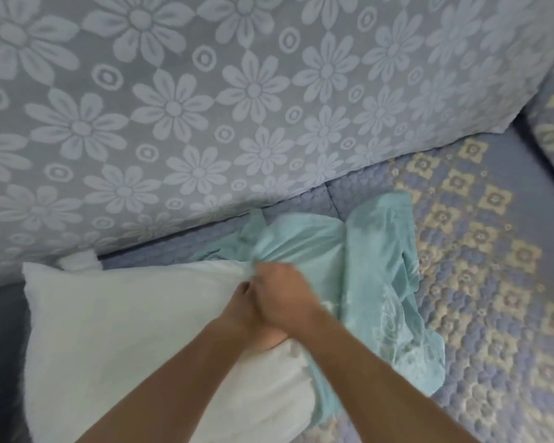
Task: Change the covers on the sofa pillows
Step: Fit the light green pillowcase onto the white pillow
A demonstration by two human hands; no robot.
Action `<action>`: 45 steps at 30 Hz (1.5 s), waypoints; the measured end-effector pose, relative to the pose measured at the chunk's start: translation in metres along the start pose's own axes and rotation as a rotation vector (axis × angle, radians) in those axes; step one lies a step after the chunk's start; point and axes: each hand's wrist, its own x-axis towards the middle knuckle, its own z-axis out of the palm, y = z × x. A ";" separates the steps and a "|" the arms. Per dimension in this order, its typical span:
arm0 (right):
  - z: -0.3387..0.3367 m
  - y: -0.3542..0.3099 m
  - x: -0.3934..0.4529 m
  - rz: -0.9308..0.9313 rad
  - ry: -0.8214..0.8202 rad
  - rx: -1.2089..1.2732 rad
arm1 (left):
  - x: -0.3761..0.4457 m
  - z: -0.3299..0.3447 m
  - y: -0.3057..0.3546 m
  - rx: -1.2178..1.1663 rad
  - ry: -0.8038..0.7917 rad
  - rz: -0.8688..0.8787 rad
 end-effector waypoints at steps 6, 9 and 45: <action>-0.011 0.039 -0.022 0.083 0.250 0.030 | -0.034 -0.024 -0.041 -0.639 0.204 -0.155; -0.002 0.032 -0.039 -0.188 0.197 -0.039 | -0.015 -0.049 -0.038 -1.302 0.245 -0.409; -0.031 0.280 0.029 0.635 -0.258 0.868 | 0.027 -0.076 -0.061 0.050 0.493 -0.467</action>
